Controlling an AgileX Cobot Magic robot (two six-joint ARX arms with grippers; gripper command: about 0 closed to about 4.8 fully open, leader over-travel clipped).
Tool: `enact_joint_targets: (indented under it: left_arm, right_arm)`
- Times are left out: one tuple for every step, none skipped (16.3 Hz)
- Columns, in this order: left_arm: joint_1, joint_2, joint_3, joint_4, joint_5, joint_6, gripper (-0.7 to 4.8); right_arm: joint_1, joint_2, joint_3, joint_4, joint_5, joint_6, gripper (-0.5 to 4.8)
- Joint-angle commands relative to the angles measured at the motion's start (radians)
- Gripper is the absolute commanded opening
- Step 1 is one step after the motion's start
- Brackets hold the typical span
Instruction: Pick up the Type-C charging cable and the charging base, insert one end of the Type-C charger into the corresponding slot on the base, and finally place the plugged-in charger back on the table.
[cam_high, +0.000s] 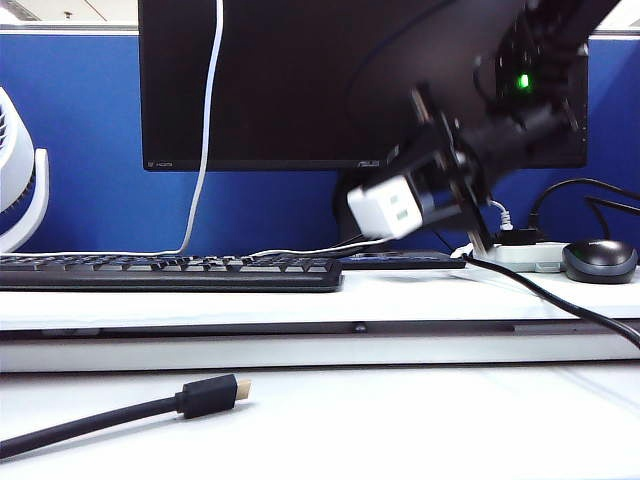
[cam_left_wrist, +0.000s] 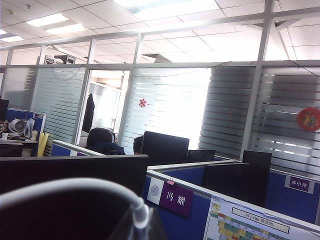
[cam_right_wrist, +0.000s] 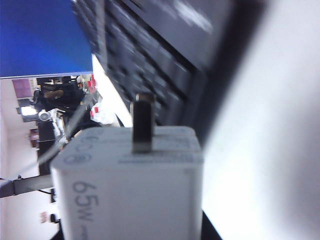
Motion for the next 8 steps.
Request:
enact_joint_targets:
  left_arm:
    - [0.001,-0.005,0.003,0.011,0.002,0.007,-0.05]
    - [0.001,-0.005,0.003,0.011,0.002,0.007,-0.05]
    - [0.001,-0.005,0.003,0.011,0.002,0.007,-0.05]
    - [0.001,-0.005,0.003,0.011,0.003,0.007,-0.05]
    - [0.001,-0.005,0.002,0.011,0.003,0.007,-0.05]
    - [0.001,-0.005,0.003,0.011,0.003,0.007,-0.05]
    - [0.001,-0.005,0.002,0.010,0.003,0.007,-0.05]
    - [0.001,-0.005,0.003,0.009,0.003,0.007,-0.05]
  right_arm:
    - [0.001,-0.004,-0.038,0.002,0.052,-0.010,0.17]
    - [0.002,-0.005,-0.037,0.006,0.058,-0.010,0.68]
    - [0.002,-0.005,-0.037,0.009,0.089,0.002,1.56]
    - [0.003,-0.006,-0.036,0.008,0.140,0.002,1.87]
    - [0.003,-0.006,-0.034,0.009,0.179,0.002,2.35]
    - [0.003,-0.006,-0.034,0.009,0.188,0.002,2.90]
    - [0.003,-0.007,-0.033,0.010,0.188,0.002,3.27]
    - [0.003,-0.007,-0.033,0.014,0.188,0.002,3.81]
